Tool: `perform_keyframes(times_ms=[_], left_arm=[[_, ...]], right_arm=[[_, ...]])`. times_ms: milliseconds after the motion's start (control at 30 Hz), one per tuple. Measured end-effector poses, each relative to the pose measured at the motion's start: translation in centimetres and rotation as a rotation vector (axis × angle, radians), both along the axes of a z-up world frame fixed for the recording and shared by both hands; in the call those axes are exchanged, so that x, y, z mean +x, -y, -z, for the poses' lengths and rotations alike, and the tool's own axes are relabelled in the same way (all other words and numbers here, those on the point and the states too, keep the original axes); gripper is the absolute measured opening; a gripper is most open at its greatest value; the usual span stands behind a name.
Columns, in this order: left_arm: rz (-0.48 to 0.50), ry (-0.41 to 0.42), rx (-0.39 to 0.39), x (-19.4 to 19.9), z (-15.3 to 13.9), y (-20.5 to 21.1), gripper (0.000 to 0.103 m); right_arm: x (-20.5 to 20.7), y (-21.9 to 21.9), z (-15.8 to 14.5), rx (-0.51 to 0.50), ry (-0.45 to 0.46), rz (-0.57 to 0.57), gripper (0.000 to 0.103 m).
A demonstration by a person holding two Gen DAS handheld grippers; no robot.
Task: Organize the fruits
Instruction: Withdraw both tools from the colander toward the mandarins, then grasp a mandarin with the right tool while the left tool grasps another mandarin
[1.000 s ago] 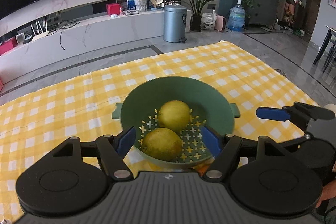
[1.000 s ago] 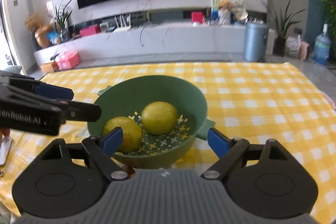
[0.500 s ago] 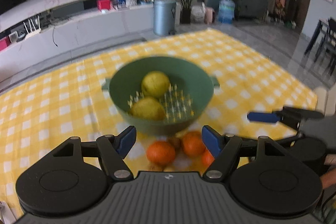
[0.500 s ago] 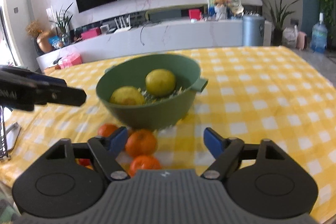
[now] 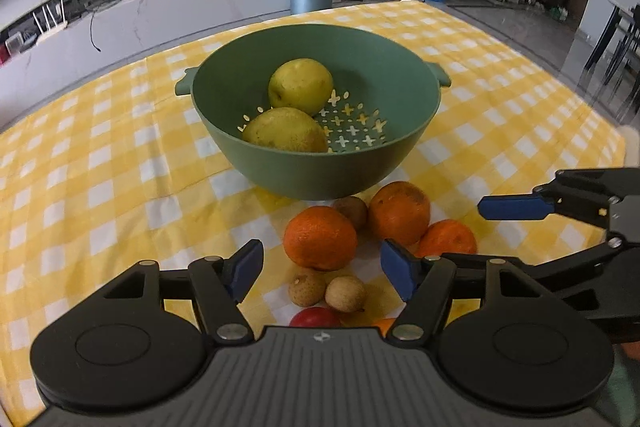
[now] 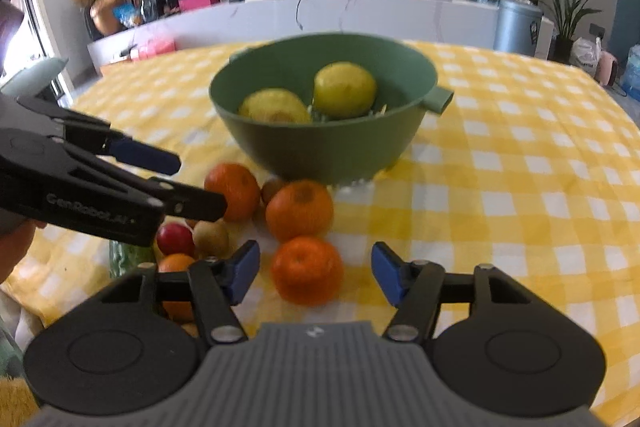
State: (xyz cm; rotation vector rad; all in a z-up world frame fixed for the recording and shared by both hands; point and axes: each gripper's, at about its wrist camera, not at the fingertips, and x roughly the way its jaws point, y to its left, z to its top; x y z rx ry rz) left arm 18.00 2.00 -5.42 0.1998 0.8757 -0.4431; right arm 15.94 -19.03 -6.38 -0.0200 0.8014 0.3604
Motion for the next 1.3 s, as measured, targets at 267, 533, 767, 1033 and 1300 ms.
perform_keyframes(times_ms=[267, 533, 767, 1033, 1300], left_arm=[[0.022, 0.033, 0.043, 0.0, 0.7, 0.6, 0.079], [0.008, 0.013, 0.039, 0.5, 1.2, 0.7, 0.071], [0.013, 0.006, 0.034, 0.6, 1.5, 0.9, 0.05], [-0.016, -0.015, -0.012, 0.9, 1.4, 0.4, 0.045], [-0.006, -0.005, -0.035, 0.2, 0.1, 0.3, 0.044]], right_arm=[[0.6, -0.7, 1.1, -0.033, -0.067, -0.012, 0.053], [1.0, -1.1, 1.6, -0.047, -0.094, -0.023, 0.046], [0.8, -1.4, 1.6, -0.058, -0.092, -0.038, 0.042], [0.8, -1.5, 1.6, -0.058, -0.091, -0.037, 0.041], [0.9, -0.8, 1.5, -0.034, -0.1, -0.014, 0.04]])
